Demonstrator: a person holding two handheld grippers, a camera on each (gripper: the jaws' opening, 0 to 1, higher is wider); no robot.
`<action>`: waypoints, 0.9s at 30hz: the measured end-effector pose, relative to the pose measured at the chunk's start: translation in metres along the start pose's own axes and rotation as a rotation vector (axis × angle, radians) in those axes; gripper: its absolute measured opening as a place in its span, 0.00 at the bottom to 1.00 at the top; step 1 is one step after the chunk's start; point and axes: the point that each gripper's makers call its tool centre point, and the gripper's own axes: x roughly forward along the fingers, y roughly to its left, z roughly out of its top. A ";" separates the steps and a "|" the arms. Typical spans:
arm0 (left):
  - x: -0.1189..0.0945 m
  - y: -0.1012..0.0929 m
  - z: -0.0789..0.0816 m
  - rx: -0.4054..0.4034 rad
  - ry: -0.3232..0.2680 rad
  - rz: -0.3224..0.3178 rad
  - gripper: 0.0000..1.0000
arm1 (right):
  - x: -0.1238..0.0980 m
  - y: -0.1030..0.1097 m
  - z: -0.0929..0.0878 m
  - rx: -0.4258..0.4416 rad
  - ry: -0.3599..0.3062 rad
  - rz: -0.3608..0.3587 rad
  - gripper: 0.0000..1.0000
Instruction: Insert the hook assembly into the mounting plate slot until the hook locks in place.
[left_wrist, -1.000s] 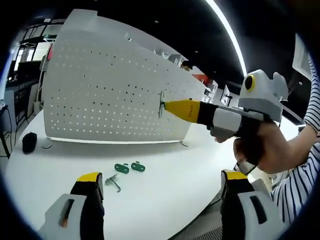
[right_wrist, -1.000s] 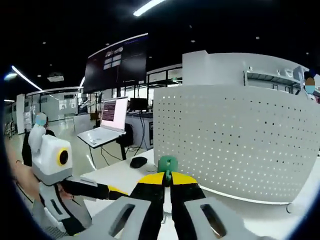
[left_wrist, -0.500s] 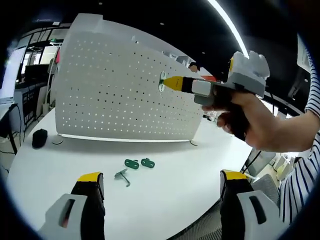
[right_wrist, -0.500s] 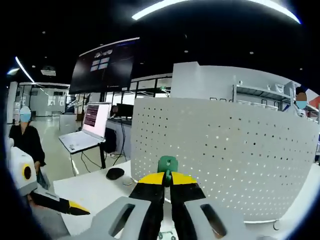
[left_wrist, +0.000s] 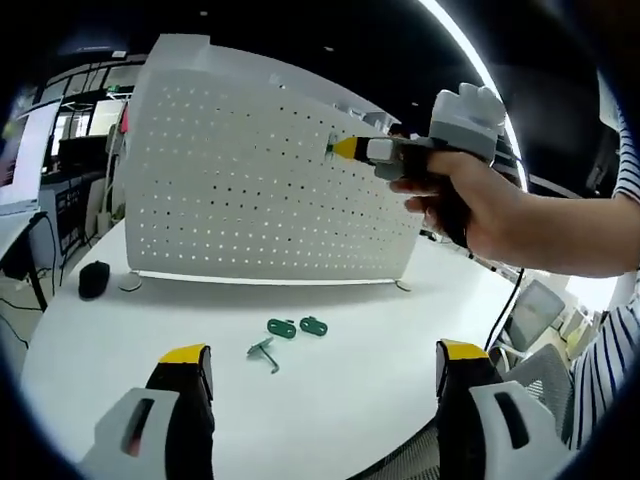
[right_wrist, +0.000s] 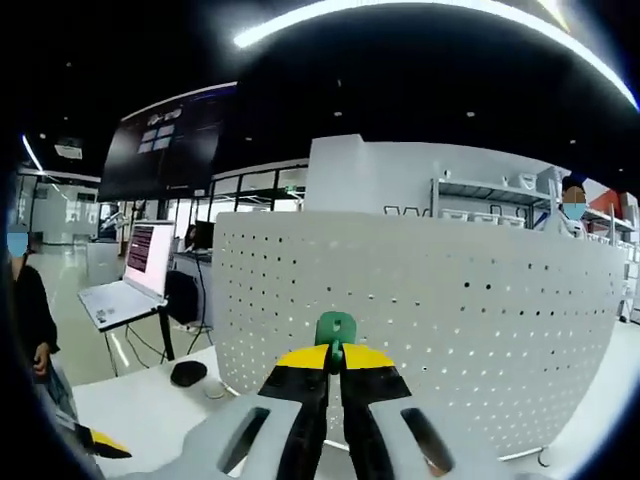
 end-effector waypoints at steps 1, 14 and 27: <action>0.000 0.000 0.000 -0.002 0.000 -0.001 0.94 | 0.003 -0.002 -0.001 -0.002 0.003 -0.005 0.00; 0.001 0.000 -0.006 -0.001 0.025 -0.006 0.91 | 0.030 -0.045 0.018 0.015 -0.029 -0.142 0.00; 0.002 0.004 -0.008 0.002 0.035 0.009 0.91 | 0.052 -0.074 0.039 0.000 -0.054 -0.233 0.00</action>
